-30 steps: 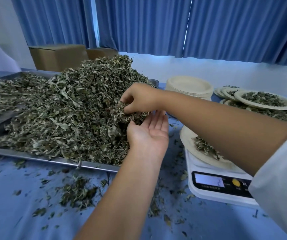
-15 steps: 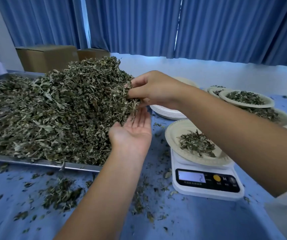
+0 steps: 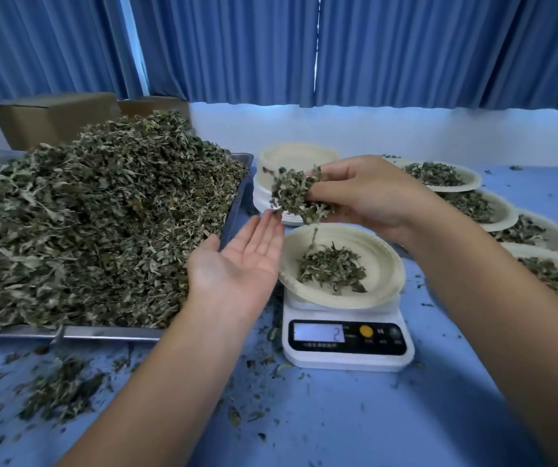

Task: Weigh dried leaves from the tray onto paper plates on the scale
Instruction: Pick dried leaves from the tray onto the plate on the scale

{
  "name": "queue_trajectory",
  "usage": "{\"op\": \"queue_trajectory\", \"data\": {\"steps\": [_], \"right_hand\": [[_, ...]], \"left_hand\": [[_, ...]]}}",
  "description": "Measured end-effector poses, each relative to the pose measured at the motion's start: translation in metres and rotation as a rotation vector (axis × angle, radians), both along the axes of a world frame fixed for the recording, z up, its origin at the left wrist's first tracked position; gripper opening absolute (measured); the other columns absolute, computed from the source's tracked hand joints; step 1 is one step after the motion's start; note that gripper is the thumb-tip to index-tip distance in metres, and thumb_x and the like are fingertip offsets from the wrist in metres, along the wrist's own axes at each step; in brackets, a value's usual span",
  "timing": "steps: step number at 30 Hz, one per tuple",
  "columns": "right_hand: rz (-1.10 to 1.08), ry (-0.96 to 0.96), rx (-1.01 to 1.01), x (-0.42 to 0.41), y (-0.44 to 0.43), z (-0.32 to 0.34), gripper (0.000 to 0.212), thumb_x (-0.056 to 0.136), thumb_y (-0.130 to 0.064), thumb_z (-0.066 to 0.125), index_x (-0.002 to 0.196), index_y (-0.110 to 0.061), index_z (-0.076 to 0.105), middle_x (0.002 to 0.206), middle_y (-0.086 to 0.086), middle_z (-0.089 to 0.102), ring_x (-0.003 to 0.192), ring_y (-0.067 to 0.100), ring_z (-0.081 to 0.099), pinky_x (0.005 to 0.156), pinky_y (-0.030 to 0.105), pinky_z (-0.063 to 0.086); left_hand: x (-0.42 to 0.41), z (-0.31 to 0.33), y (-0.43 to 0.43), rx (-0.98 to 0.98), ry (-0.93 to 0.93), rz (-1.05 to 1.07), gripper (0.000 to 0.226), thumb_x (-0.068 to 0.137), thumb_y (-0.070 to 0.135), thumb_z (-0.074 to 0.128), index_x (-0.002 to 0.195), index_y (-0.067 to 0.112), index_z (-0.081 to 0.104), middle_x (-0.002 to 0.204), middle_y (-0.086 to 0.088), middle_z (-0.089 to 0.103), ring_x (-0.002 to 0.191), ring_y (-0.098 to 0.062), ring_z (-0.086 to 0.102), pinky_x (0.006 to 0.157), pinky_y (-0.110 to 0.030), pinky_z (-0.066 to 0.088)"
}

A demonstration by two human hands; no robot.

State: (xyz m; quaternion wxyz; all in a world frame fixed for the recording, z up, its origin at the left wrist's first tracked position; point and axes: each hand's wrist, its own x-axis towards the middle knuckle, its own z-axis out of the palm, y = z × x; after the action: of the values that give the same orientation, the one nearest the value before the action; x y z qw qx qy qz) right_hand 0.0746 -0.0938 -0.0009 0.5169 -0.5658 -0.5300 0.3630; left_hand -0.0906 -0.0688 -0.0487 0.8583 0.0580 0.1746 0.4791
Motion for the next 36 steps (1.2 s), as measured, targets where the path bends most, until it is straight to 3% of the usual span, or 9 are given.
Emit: {"op": "queue_trajectory", "data": {"steps": [4,7,10,14,20,26,28,32,36], "right_hand": [[-0.083,-0.366,-0.097,0.023,-0.009,-0.006,0.023,0.082,-0.009,0.07,0.097,0.008,0.066,0.081,0.01,0.06,0.07,0.011,0.06,0.063,0.021,0.057],[-0.096,-0.516,-0.106,0.029,-0.011,-0.003,0.018,0.081,-0.009,0.071,0.095,0.001,0.07,0.077,0.013,0.065,0.064,0.006,0.06,0.062,0.02,0.058],[-0.023,-0.673,-0.168,0.025,-0.015,-0.003,0.013,0.079,-0.013,0.073,0.091,-0.014,0.073,0.077,-0.005,0.069,0.06,0.001,0.064,0.051,0.016,0.051],[0.045,-0.99,-0.236,0.017,-0.014,-0.011,0.023,0.078,-0.022,0.074,0.1,-0.022,0.073,0.095,-0.009,0.069,0.085,0.012,0.064,0.071,0.026,0.05],[0.111,-1.054,-0.301,0.018,-0.02,0.0,0.045,0.074,-0.039,0.078,0.116,-0.032,0.065,0.11,-0.013,0.062,0.1,0.009,0.061,0.087,0.028,0.05],[0.089,-0.92,-0.118,0.023,-0.028,0.014,0.023,0.083,-0.023,0.071,0.103,-0.033,0.07,0.101,-0.016,0.067,0.087,-0.006,0.06,0.073,0.016,0.049],[0.092,-0.856,-0.051,0.017,-0.025,0.009,0.019,0.084,-0.014,0.067,0.095,-0.028,0.073,0.091,-0.01,0.071,0.08,0.0,0.065,0.074,0.022,0.053],[0.166,-0.855,-0.112,0.015,-0.019,-0.001,0.017,0.085,-0.01,0.066,0.089,-0.025,0.074,0.082,-0.01,0.072,0.083,0.01,0.067,0.078,0.028,0.055],[0.162,-0.906,-0.181,0.025,-0.015,-0.006,0.013,0.082,-0.016,0.07,0.082,-0.029,0.072,0.07,-0.024,0.067,0.074,0.003,0.067,0.067,0.02,0.053]], "left_hand": [[0.0,0.0,-0.002,0.007,0.035,0.026,0.057,0.103,0.034,0.028,0.114,-0.018,0.05,0.107,-0.034,0.062,0.106,-0.044,0.059,0.093,-0.049,0.048],[-0.002,0.001,-0.003,0.019,0.047,0.049,0.056,0.103,0.033,0.029,0.115,-0.018,0.05,0.108,-0.034,0.062,0.106,-0.043,0.06,0.092,-0.049,0.049],[-0.004,0.0,-0.001,0.044,0.059,0.071,0.057,0.103,0.034,0.029,0.115,-0.017,0.05,0.108,-0.033,0.063,0.104,-0.042,0.061,0.088,-0.047,0.051],[-0.004,-0.003,0.002,0.044,0.085,0.099,0.057,0.103,0.035,0.029,0.118,-0.015,0.051,0.108,-0.032,0.064,0.103,-0.041,0.062,0.087,-0.046,0.052],[-0.004,-0.006,0.002,0.047,0.126,0.097,0.056,0.102,0.035,0.031,0.116,-0.015,0.052,0.109,-0.031,0.064,0.104,-0.04,0.062,0.083,-0.045,0.052],[-0.004,-0.006,0.002,0.044,0.117,0.096,0.056,0.101,0.035,0.033,0.116,-0.015,0.053,0.109,-0.031,0.064,0.104,-0.039,0.062,0.085,-0.045,0.053],[-0.003,-0.007,0.003,0.042,0.115,0.096,0.056,0.101,0.036,0.033,0.117,-0.014,0.052,0.11,-0.031,0.063,0.105,-0.039,0.062,0.087,-0.045,0.052],[-0.002,-0.008,0.002,0.037,0.106,0.086,0.058,0.101,0.038,0.033,0.117,-0.015,0.052,0.111,-0.031,0.063,0.106,-0.04,0.061,0.09,-0.045,0.051],[-0.002,-0.01,0.003,0.028,0.108,0.092,0.058,0.1,0.039,0.034,0.116,-0.014,0.053,0.112,-0.03,0.063,0.105,-0.039,0.062,0.087,-0.044,0.052]]}}
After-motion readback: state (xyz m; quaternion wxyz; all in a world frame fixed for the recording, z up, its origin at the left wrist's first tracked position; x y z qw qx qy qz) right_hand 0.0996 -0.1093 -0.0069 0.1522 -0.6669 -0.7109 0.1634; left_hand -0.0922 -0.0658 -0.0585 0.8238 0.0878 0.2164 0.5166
